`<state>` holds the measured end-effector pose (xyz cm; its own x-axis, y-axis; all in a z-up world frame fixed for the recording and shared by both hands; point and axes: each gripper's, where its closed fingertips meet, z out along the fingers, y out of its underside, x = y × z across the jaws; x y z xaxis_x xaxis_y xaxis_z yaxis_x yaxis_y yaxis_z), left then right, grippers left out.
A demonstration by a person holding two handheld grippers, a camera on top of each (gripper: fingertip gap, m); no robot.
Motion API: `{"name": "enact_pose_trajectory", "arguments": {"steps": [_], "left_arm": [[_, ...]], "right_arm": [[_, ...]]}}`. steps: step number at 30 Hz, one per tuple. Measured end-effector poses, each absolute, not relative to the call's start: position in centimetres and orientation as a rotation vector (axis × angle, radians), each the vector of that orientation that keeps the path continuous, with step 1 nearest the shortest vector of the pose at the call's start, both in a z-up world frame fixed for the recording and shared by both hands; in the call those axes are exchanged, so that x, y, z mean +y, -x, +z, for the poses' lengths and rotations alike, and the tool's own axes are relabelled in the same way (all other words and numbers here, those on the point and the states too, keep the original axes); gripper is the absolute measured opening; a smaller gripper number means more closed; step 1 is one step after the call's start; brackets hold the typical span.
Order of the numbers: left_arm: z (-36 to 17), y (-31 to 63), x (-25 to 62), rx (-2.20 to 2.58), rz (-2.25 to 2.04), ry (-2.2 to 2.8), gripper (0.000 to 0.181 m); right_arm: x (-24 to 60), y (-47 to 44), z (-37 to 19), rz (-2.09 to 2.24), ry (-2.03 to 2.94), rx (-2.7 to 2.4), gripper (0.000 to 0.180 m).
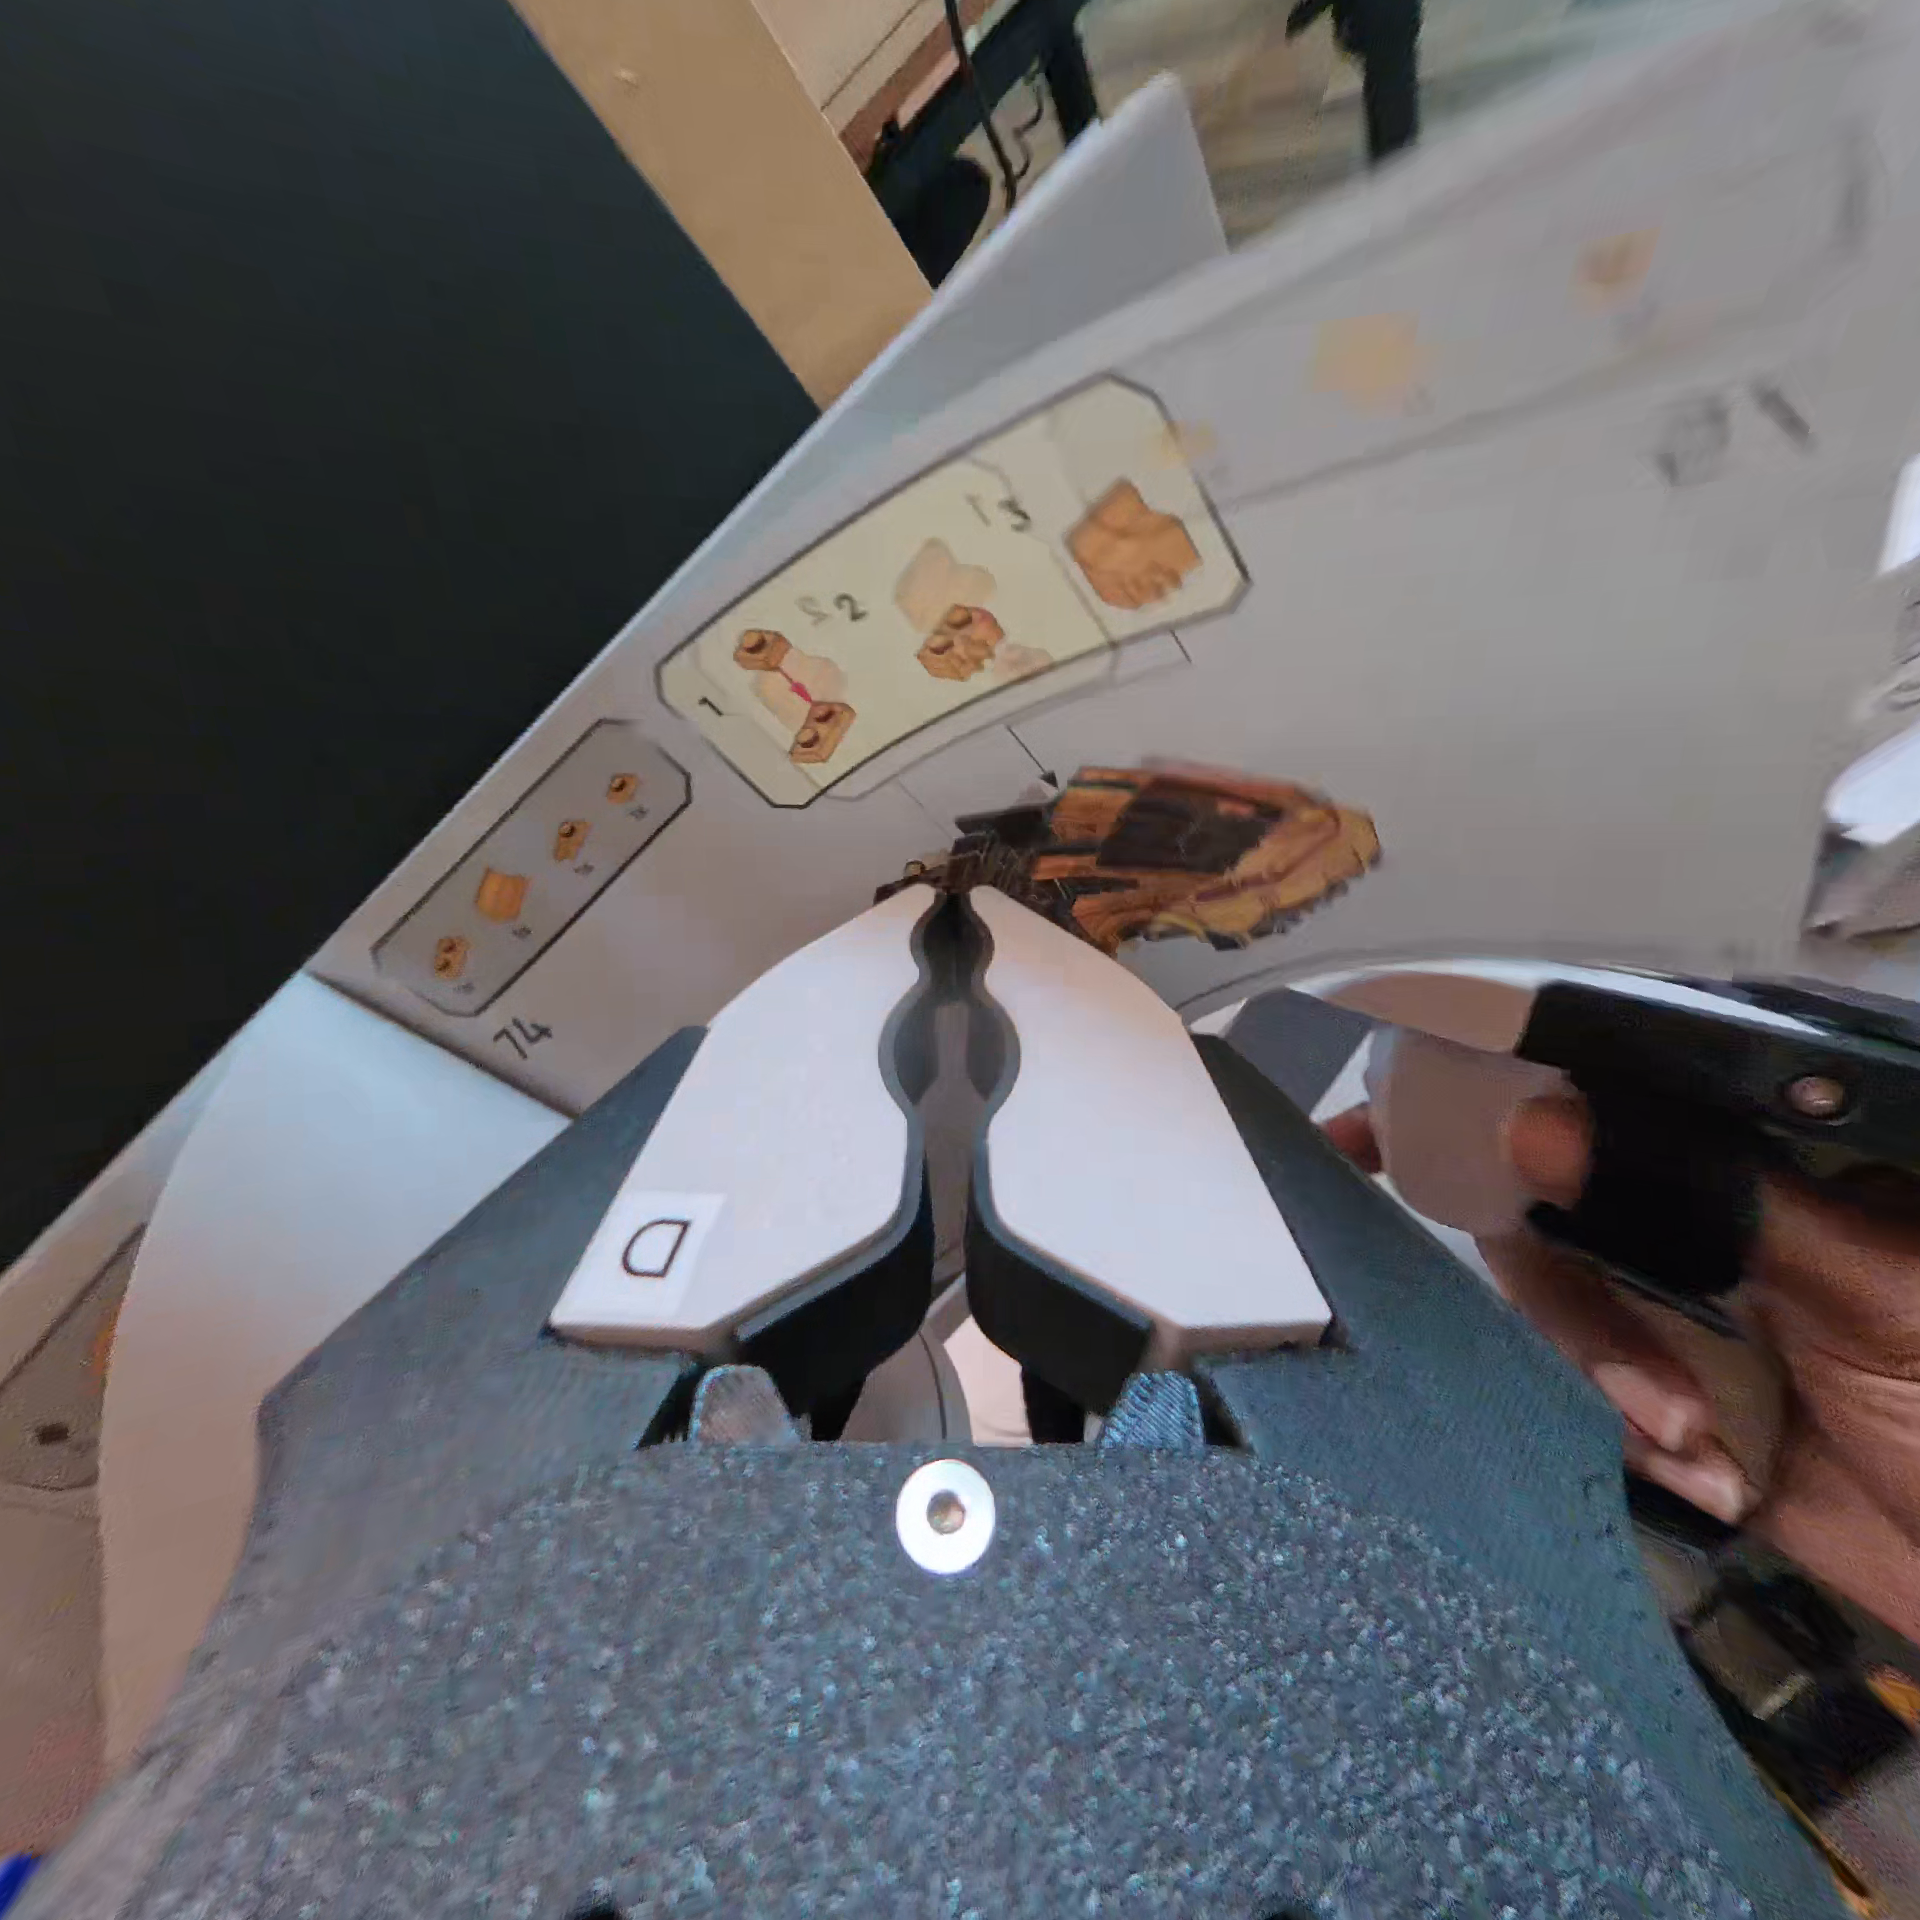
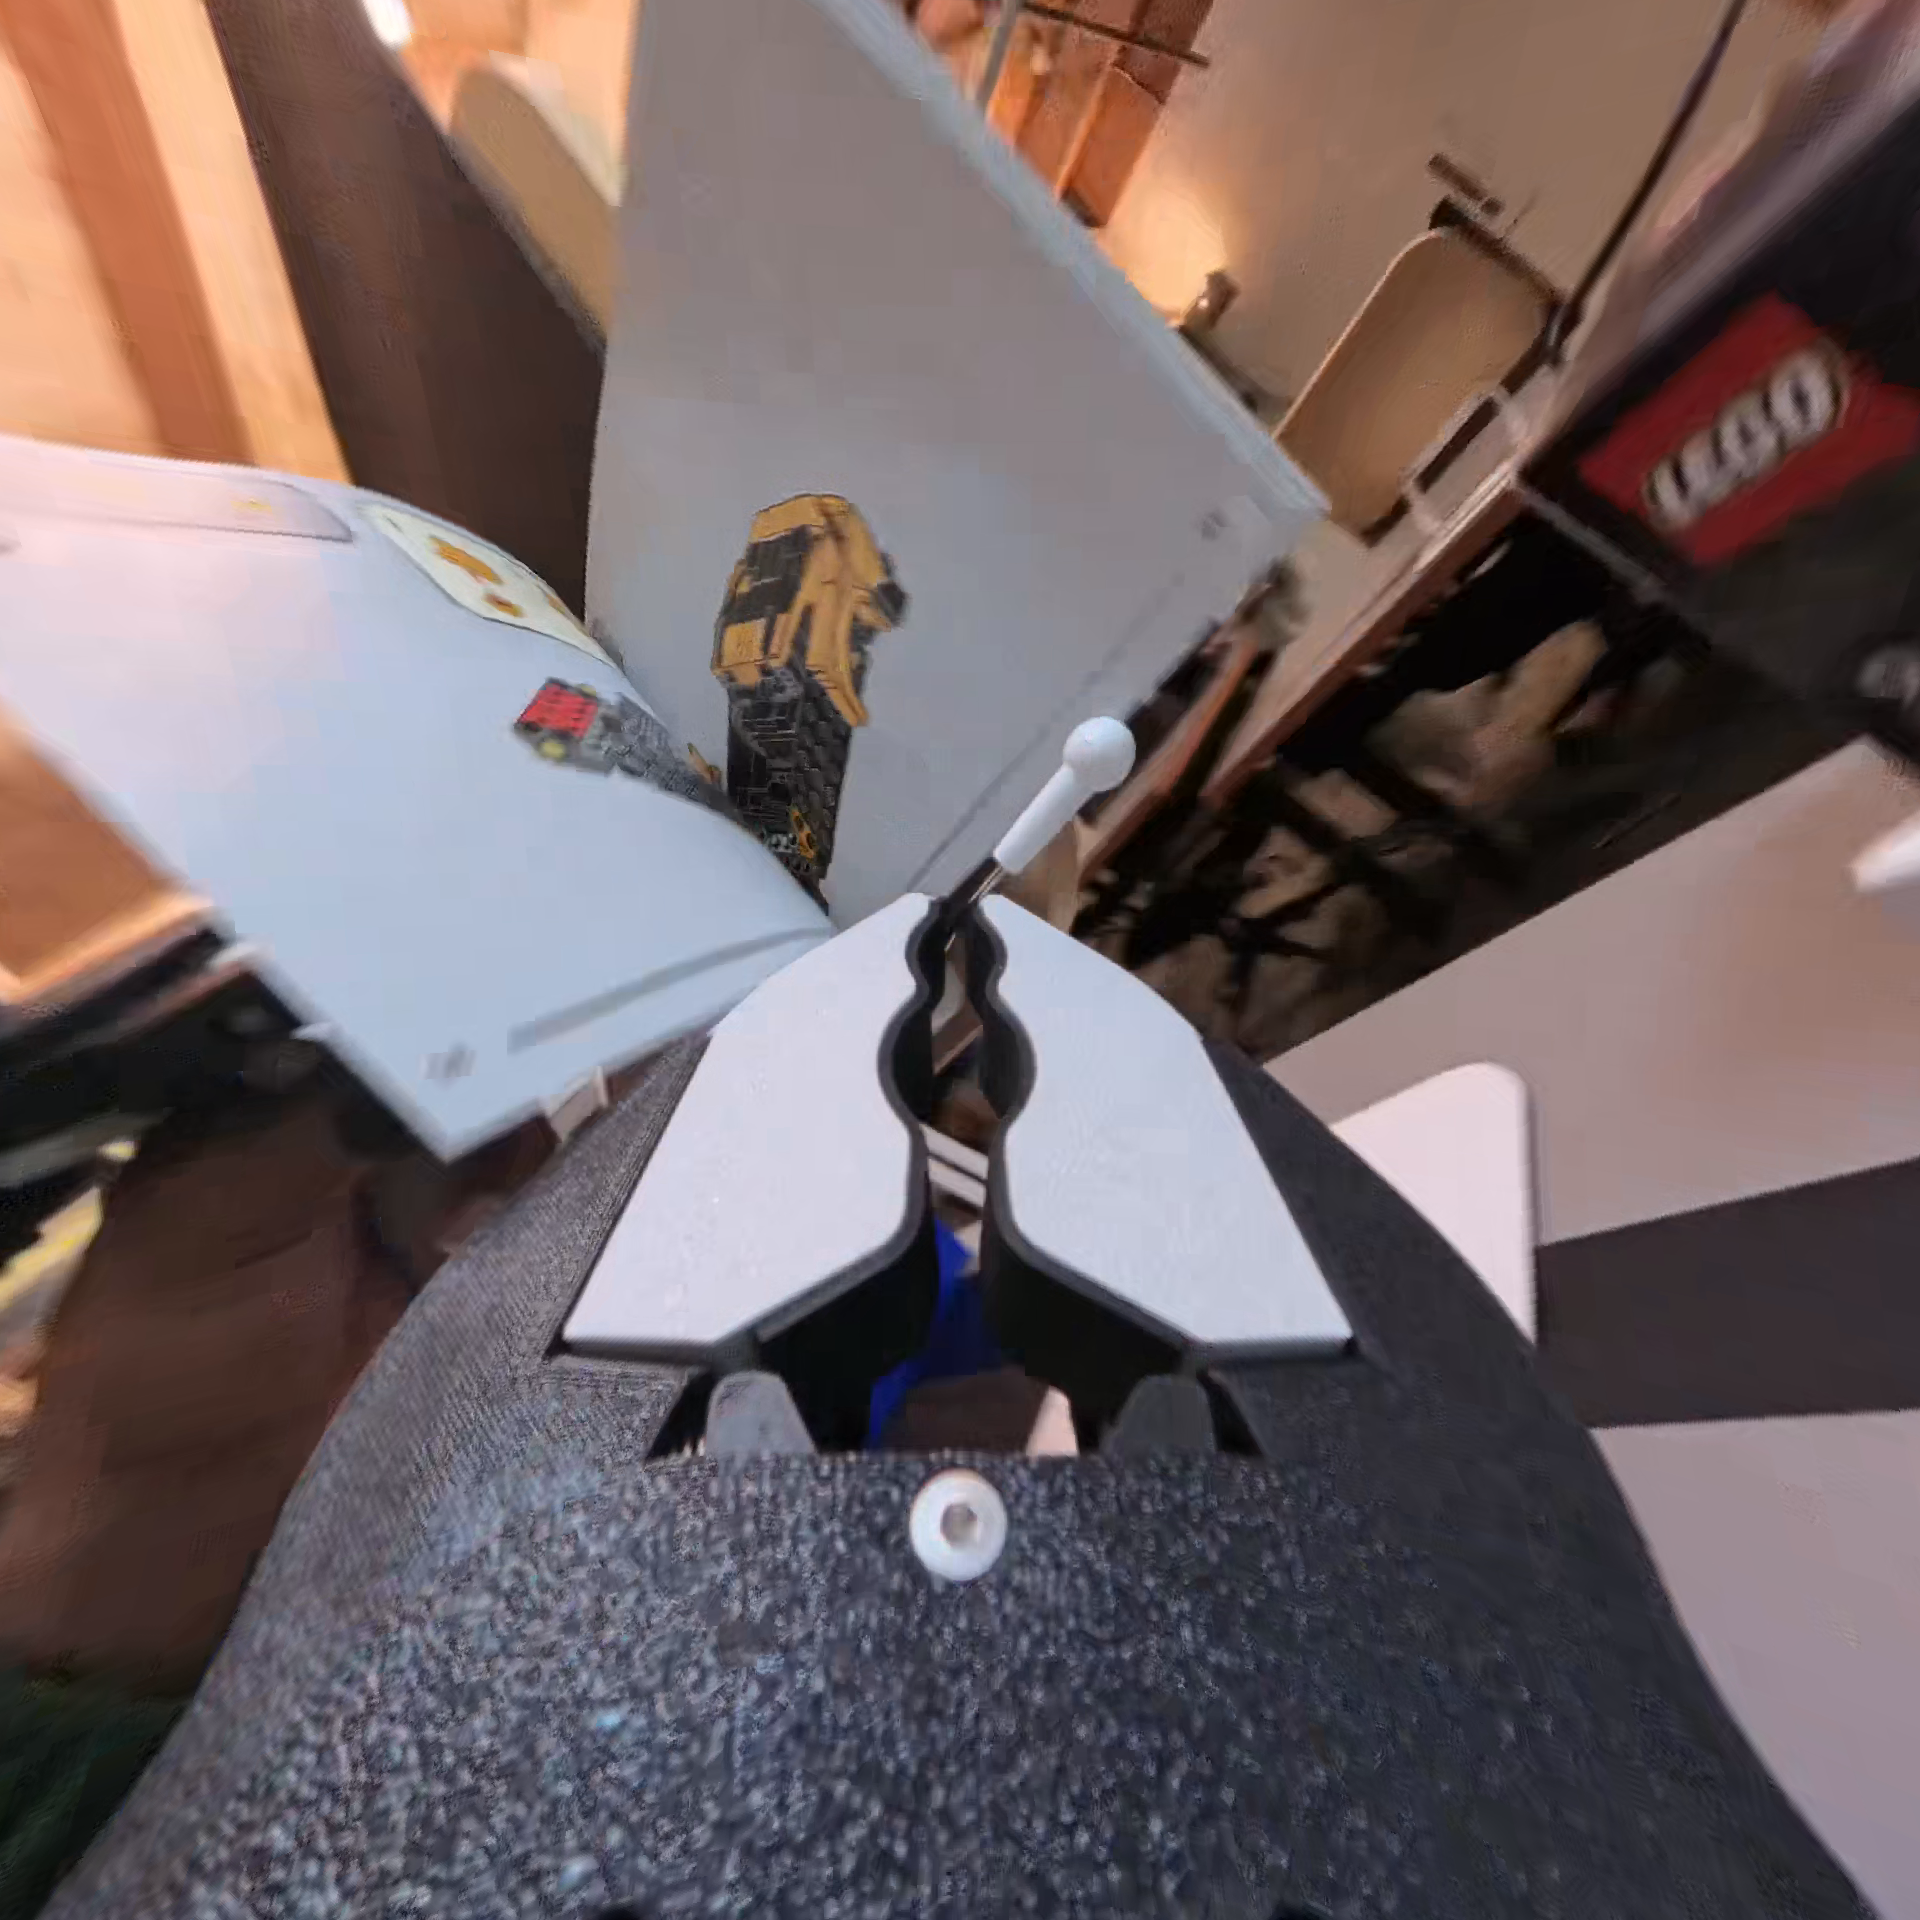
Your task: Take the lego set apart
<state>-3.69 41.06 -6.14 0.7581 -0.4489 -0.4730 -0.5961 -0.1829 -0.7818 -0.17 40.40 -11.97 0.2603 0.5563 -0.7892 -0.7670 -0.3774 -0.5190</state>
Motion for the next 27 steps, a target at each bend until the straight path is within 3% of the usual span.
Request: {"name": "enact_pose_trajectory", "arguments": {"steps": [6,14,27], "left_arm": [[-7.0,3.6,41.7,0.837,0.232,1.839,0.000],[-7.2,3.7,42.2,0.821,0.225,1.859,0.000],[-7.1,3.6,42.5,0.793,0.159,1.882,0.000]], "right_arm": [[39.9,0.1,-12.4,1.538,1.262,0.281,0.002],[39.0,0.1,-10.5,1.020,1.345,0.008,0.002],[38.2,0.9,-8.9,0.583,1.343,-0.259,0.003]]}}
